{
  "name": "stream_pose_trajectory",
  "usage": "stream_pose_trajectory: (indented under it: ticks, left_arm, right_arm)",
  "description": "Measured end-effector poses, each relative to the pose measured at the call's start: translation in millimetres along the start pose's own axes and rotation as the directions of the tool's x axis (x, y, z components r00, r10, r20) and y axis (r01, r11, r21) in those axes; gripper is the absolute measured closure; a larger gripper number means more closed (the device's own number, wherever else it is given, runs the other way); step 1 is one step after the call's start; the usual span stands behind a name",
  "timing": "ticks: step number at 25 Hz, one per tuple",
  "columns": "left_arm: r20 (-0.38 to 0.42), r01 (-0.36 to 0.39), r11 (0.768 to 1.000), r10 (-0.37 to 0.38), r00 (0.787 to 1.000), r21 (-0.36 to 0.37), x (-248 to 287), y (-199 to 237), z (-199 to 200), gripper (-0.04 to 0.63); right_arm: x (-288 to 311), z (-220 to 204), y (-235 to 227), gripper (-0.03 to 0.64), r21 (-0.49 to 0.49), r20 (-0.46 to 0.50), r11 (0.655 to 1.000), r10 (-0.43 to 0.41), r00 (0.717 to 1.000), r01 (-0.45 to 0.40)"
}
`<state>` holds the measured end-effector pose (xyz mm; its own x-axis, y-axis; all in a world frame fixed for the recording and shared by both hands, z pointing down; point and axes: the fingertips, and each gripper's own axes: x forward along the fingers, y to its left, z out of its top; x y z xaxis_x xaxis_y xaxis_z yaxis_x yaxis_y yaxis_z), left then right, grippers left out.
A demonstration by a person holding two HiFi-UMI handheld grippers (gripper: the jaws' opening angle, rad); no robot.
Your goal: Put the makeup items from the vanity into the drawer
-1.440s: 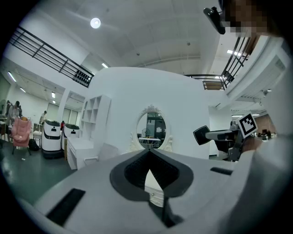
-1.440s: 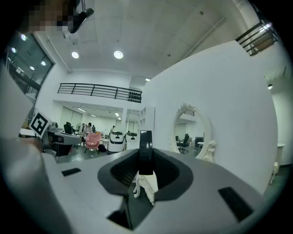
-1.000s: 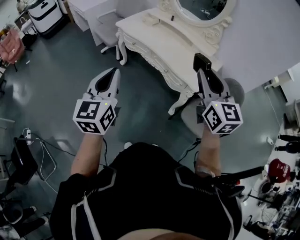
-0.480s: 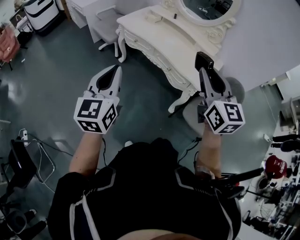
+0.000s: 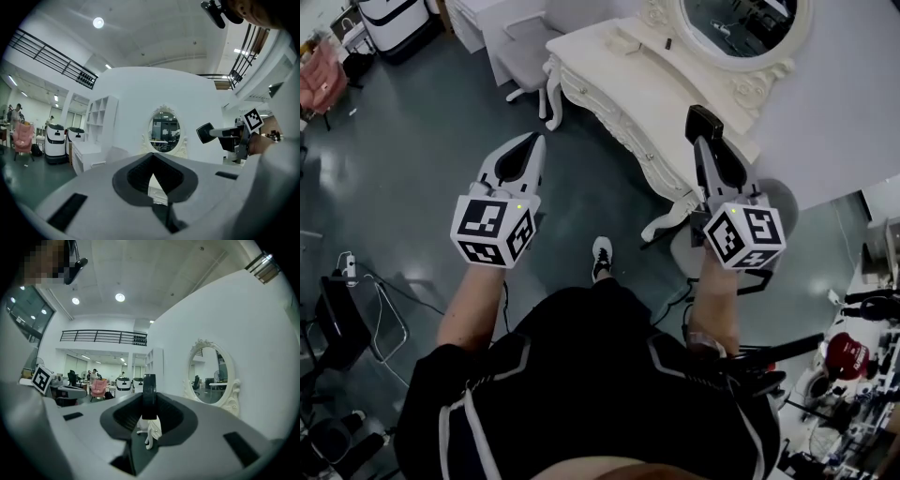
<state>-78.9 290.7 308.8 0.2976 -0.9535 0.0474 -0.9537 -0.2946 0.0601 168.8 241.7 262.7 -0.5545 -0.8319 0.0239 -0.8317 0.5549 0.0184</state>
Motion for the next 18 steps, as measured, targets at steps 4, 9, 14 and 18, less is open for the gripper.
stream_pose_trajectory:
  ticks: [4,9,14,18]
  left_arm:
    - [-0.005,-0.033,0.999,0.033,0.999,-0.001,43,17,8,0.592]
    - [-0.003,-0.053,0.998,0.053,0.999,-0.016,103,28,23,0.592]
    - [-0.016,-0.079,0.997,0.079,0.997,-0.006,154,34,24,0.592]
    - [-0.019,-0.095,0.995,0.095,0.995,0.003,180,32,25,0.592]
  right_arm:
    - [45,9,-23,0.522,-0.026,0.012,0.999,0.033,0.999,-0.033]
    - [101,17,-71,0.523,-0.014,0.020,0.998,0.055,0.998,-0.054]
    - [139,16,-103,0.522,-0.013,0.024,0.995,0.097,0.995,-0.096]
    - [156,16,-122,0.523,-0.003,0.041,0.993,0.120,0.992,-0.120]
